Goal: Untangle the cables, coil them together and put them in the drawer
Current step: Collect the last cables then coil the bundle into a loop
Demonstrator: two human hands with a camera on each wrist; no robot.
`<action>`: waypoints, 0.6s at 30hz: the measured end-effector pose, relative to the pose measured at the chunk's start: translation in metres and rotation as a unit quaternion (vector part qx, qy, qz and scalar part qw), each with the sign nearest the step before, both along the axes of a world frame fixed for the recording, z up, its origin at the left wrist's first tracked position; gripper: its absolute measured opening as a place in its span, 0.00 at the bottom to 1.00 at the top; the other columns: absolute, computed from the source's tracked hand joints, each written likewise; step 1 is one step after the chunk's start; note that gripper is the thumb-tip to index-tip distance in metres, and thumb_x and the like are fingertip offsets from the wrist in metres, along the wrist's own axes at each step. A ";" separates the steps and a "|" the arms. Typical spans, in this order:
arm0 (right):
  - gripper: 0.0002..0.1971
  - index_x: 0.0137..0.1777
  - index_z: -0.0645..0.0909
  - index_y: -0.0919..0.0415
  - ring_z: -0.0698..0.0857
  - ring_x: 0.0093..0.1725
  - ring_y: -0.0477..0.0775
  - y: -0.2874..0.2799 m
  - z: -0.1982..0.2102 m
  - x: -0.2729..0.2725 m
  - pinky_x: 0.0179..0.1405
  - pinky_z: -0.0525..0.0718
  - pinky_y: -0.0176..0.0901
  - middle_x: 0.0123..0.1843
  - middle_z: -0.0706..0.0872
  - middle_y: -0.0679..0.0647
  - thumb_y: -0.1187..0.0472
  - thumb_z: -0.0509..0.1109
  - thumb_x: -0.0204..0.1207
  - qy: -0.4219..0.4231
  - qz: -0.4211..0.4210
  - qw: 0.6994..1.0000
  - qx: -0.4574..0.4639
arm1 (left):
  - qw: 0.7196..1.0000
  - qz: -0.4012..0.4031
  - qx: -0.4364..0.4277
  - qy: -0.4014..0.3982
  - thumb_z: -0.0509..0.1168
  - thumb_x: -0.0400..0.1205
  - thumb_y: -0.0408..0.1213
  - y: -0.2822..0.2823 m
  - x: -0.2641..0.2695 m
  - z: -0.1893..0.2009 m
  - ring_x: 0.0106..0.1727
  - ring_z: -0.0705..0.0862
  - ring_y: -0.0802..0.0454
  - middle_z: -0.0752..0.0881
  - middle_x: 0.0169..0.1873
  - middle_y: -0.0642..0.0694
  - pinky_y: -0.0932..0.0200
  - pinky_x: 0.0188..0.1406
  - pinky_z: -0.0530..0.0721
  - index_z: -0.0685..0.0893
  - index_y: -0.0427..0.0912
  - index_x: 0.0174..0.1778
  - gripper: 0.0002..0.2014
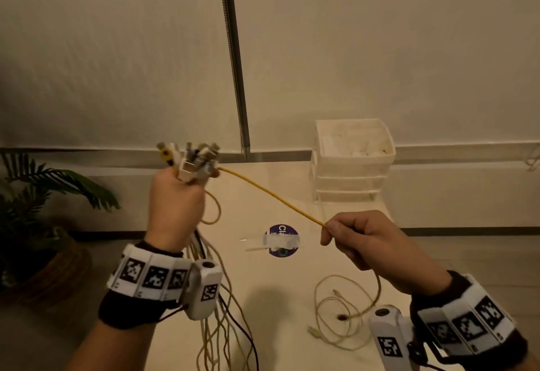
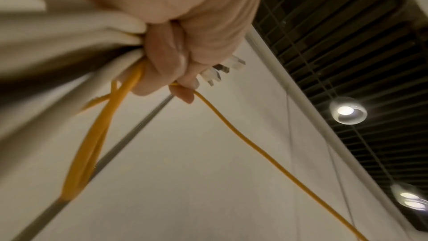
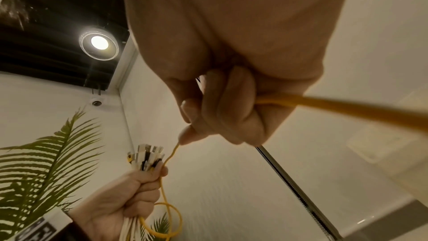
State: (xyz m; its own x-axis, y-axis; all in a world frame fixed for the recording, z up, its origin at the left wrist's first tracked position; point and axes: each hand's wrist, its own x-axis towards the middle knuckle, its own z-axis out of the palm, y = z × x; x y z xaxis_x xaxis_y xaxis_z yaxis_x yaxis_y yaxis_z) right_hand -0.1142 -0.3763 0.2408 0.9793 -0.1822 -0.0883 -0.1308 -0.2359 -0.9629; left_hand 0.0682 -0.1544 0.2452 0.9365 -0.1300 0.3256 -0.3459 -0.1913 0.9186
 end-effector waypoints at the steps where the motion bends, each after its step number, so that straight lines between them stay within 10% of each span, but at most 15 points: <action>1: 0.16 0.40 0.86 0.64 0.61 0.24 0.50 -0.001 -0.001 -0.001 0.24 0.59 0.42 0.27 0.66 0.60 0.61 0.61 0.84 0.001 0.000 1.000 -0.002 | 1.000 0.017 -0.018 0.018 0.68 0.82 0.37 0.006 0.006 0.000 0.26 0.73 0.51 0.81 0.19 0.58 0.51 0.32 0.72 0.90 0.50 0.35 0.10; 6: 0.16 0.39 0.86 0.63 0.61 0.24 0.51 0.000 -0.006 0.004 0.25 0.59 0.43 0.26 0.66 0.60 0.61 0.61 0.84 -0.002 -0.011 1.000 -0.005 | 0.997 -0.066 0.027 -0.031 0.67 0.83 0.34 -0.001 -0.017 0.005 0.24 0.76 0.60 0.81 0.20 0.60 0.52 0.28 0.74 0.88 0.53 0.33 0.14; 10: 0.19 0.33 0.86 0.56 0.61 0.23 0.49 0.008 -0.003 0.013 0.23 0.60 0.42 0.24 0.66 0.57 0.61 0.60 0.85 -0.015 0.003 1.000 0.025 | 0.947 -0.249 0.177 -0.101 0.65 0.74 0.37 -0.035 -0.057 0.000 0.53 0.89 0.61 0.93 0.47 0.52 0.61 0.51 0.86 0.93 0.46 0.50 0.14; 15: 0.16 0.37 0.77 0.73 0.62 0.23 0.49 0.011 0.003 0.021 0.22 0.58 0.40 0.24 0.68 0.56 0.64 0.59 0.85 -0.035 0.023 0.997 0.068 | 0.943 -0.261 0.174 -0.111 0.56 0.71 0.31 -0.055 -0.068 -0.014 0.29 0.78 0.48 0.85 0.27 0.48 0.51 0.30 0.76 0.83 0.37 0.32 0.10; 18: 0.15 0.42 0.82 0.69 0.61 0.23 0.48 0.015 0.005 0.023 0.22 0.57 0.41 0.26 0.67 0.57 0.63 0.59 0.86 -0.040 0.024 0.995 0.087 | 0.956 -0.218 0.156 -0.116 0.57 0.71 0.29 -0.052 -0.058 -0.008 0.24 0.76 0.57 0.81 0.21 0.58 0.60 0.25 0.70 0.80 0.49 0.24 0.14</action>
